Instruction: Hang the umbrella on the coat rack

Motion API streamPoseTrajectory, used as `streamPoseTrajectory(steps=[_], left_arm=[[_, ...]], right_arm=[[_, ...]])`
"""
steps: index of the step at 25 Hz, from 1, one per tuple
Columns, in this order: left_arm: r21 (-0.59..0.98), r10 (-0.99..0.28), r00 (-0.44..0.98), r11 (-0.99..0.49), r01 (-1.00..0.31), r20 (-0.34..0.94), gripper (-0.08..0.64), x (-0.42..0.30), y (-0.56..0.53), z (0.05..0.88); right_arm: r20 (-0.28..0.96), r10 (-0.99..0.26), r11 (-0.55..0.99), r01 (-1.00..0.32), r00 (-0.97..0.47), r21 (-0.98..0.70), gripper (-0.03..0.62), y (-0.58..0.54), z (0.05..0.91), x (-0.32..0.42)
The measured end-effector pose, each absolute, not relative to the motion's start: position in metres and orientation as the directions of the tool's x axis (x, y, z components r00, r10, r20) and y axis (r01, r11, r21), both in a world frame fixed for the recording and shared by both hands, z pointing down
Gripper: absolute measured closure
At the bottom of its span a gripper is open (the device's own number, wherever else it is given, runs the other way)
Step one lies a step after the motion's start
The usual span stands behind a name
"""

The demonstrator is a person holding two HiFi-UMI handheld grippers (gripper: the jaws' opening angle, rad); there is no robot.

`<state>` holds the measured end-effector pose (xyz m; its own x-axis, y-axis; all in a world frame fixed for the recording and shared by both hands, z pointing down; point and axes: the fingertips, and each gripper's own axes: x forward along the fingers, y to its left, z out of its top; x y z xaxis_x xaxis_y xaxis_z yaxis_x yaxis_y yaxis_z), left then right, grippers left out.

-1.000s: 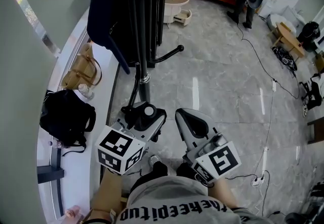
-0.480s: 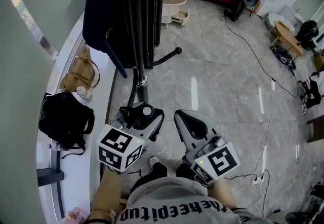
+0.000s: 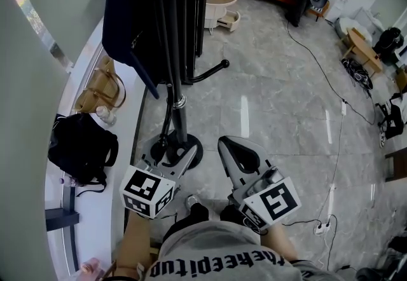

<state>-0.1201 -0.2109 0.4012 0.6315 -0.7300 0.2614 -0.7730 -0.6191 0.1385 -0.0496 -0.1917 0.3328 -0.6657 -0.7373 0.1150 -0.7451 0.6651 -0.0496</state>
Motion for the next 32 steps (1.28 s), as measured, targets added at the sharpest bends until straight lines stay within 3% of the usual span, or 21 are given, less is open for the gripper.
streamPoseTrajectory(steps=[5, 12, 23, 32], left_arm=[[0.018, -0.793, 0.57, -0.58, -0.814, 0.218, 0.328, -0.135, -0.204, 0.398], [-0.011, -0.844, 0.485, -0.5, -0.866, 0.227, 0.33, -0.153, -0.196, 0.401], [-0.038, -0.911, 0.36, -0.375, -0.926, 0.202, 0.427, -0.173, -0.175, 0.394], [-0.057, -0.936, 0.301, -0.315, -0.947, 0.182, 0.522, -0.171, -0.156, 0.379]], right_arm=[[0.113, -0.716, 0.688, -0.724, -0.688, -0.05, 0.581, -0.192, 0.332, -0.055], [0.106, -0.678, 0.727, -0.685, -0.728, -0.054, 0.581, -0.185, 0.333, -0.065], [0.043, -0.615, 0.785, -0.616, -0.788, -0.066, 0.581, -0.175, 0.324, -0.078], [0.091, -0.565, 0.819, -0.571, -0.82, -0.055, 0.581, -0.164, 0.324, -0.077]])
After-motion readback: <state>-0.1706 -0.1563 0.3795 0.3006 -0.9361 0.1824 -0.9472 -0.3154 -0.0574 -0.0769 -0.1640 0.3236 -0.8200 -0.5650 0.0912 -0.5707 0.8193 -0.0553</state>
